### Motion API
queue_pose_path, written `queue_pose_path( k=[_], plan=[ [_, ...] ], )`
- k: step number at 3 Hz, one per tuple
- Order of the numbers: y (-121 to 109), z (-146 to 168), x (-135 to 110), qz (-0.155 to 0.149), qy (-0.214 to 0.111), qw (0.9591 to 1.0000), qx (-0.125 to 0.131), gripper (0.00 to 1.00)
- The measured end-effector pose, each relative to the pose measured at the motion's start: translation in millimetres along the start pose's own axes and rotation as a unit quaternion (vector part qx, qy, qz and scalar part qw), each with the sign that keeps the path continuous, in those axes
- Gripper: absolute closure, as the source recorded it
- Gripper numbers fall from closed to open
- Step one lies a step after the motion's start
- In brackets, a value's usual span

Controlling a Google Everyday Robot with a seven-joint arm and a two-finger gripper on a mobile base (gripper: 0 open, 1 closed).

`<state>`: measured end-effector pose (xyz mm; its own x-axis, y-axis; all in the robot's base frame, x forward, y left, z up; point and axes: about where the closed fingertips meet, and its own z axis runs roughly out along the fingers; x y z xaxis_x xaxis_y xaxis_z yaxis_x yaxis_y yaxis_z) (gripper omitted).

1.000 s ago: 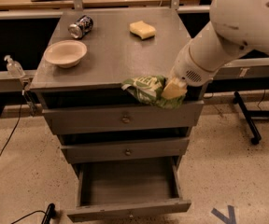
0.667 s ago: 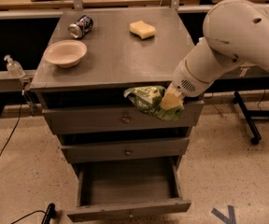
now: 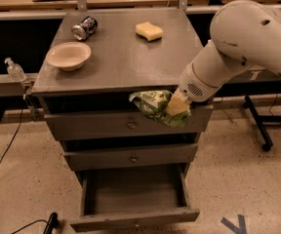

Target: Place green jalapeno chip bag into bottom drawer

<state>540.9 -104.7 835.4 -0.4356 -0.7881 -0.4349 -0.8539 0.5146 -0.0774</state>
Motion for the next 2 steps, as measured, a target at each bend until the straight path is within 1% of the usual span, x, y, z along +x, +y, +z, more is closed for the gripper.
queue_pose_path(
  k=[1,2],
  plan=[
    [2.9,17.0,11.0,0.023,-0.021,0.9993,-0.019,1.00],
    [32.6,84.0,56.1,0.102,-0.083,0.9875,-0.086,1.00]
  ],
)
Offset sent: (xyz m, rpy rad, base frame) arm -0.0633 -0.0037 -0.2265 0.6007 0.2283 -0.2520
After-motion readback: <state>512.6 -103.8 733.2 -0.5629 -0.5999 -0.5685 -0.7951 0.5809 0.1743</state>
